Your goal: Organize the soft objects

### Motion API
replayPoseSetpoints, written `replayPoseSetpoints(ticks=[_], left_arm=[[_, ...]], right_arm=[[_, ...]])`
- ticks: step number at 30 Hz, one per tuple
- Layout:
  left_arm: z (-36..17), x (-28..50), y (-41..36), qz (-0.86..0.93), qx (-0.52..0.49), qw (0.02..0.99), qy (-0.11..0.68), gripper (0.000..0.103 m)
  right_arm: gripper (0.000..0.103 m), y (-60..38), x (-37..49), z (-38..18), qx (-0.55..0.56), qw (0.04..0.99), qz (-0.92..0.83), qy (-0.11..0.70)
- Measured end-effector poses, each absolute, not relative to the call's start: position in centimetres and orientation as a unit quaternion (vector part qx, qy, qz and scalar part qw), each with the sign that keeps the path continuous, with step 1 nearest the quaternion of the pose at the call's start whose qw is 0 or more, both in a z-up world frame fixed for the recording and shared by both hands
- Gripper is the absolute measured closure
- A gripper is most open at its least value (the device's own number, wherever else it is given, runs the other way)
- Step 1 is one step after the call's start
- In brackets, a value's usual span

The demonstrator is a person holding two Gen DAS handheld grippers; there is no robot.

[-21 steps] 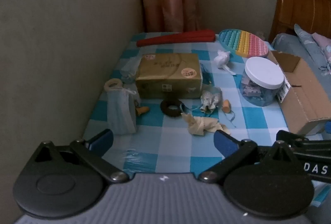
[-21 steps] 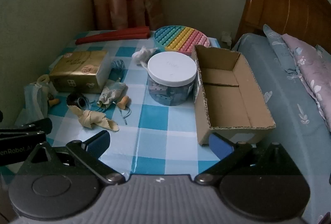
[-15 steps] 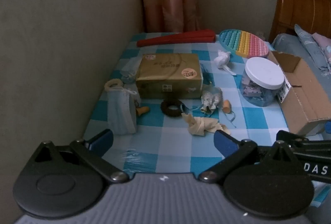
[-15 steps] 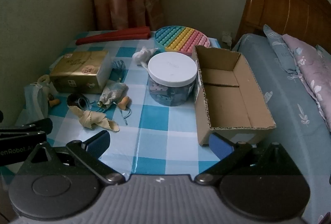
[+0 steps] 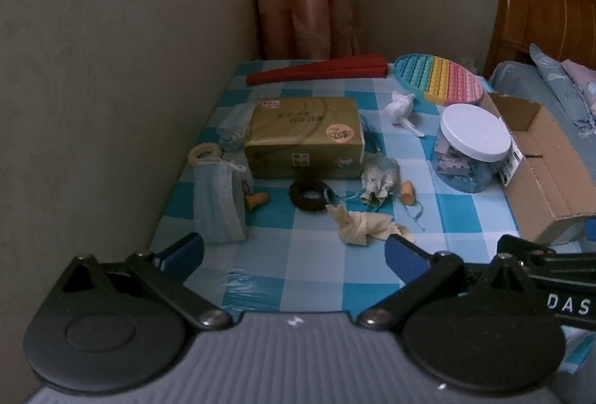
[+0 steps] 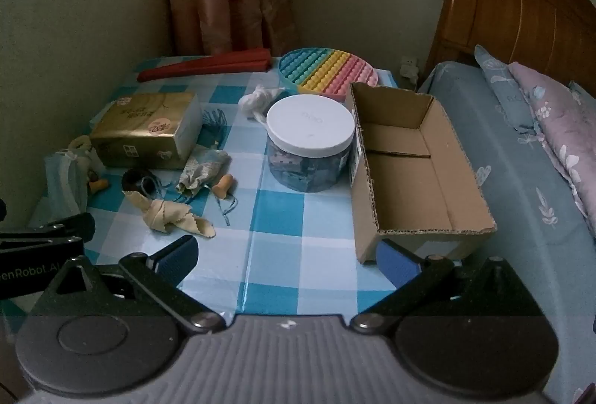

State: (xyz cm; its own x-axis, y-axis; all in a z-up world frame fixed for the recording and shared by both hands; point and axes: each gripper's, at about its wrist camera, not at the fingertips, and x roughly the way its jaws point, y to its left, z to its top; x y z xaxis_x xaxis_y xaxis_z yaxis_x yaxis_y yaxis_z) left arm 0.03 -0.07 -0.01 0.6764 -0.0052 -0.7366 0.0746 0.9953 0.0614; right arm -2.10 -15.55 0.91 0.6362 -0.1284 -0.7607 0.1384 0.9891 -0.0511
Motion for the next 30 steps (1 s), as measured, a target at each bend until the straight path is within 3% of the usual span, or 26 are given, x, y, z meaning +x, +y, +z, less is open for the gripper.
replayPoseSetpoints(ticks=[30], left_arm=[[0.42,0.20,-0.20,-0.022,0.041,0.915,0.400,0.001]], right_arm=[[0.000,-15.60,-2.10,1.19,0.002,0.906,-0.075,0.416]])
